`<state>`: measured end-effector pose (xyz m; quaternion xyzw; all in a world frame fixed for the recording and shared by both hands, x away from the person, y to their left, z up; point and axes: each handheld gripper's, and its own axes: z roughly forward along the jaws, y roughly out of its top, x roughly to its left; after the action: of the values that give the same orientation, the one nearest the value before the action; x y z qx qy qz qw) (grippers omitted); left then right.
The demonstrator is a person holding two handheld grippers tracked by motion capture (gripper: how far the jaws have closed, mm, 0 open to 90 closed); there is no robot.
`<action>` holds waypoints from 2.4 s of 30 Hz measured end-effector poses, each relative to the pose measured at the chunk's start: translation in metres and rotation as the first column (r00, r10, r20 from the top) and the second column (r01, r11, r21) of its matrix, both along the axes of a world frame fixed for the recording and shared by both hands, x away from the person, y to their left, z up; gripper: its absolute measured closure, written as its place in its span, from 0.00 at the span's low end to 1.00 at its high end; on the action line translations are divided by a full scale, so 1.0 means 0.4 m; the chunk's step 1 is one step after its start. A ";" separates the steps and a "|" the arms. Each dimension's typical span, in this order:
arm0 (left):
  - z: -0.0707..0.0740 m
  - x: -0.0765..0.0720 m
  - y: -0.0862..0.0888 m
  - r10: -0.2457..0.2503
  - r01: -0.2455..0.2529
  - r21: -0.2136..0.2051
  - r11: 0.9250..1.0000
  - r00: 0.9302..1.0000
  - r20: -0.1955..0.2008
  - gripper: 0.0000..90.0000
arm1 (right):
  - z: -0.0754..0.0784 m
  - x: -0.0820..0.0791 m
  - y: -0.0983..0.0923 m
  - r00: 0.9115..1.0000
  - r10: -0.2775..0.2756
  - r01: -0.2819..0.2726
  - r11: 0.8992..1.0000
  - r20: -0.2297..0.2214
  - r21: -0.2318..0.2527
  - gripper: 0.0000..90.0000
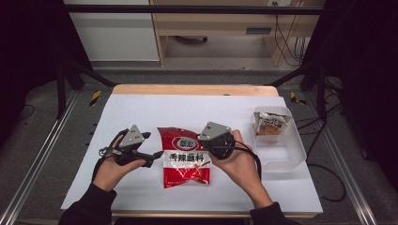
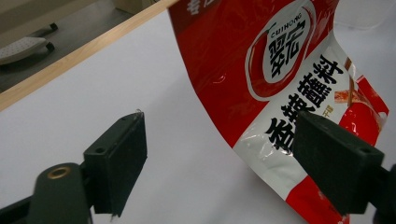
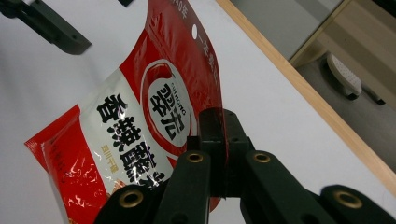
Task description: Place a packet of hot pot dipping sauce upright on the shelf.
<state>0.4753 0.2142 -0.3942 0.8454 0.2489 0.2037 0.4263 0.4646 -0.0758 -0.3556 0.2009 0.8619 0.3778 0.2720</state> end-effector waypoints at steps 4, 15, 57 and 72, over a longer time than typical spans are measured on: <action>-0.005 0.011 -0.008 -0.021 0.021 0.019 1.000 1.000 0.002 0.24 | 0.017 -0.013 0.011 1.000 0.019 -0.019 1.000 0.013 0.000 1.00; 0.029 0.041 -0.037 -0.090 0.090 0.004 0.996 0.996 0.015 0.49 | 0.042 -0.023 0.009 0.998 0.061 -0.061 0.998 -0.008 0.000 1.00; 0.145 0.032 -0.092 -0.281 0.285 0.105 0.953 0.958 -0.051 1.00 | 0.118 0.039 -0.031 0.976 0.120 -0.153 0.972 -0.182 -0.180 0.38; 0.161 0.021 -0.083 -0.277 0.278 0.066 0.958 0.961 -0.025 1.00 | 0.114 0.054 0.003 0.940 0.161 -0.237 0.943 -0.301 -0.235 0.94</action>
<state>0.4837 0.1810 -0.3299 0.8877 0.1241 0.1441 0.4193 0.4861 -0.0745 -0.3100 0.1244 0.9505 0.2515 0.1333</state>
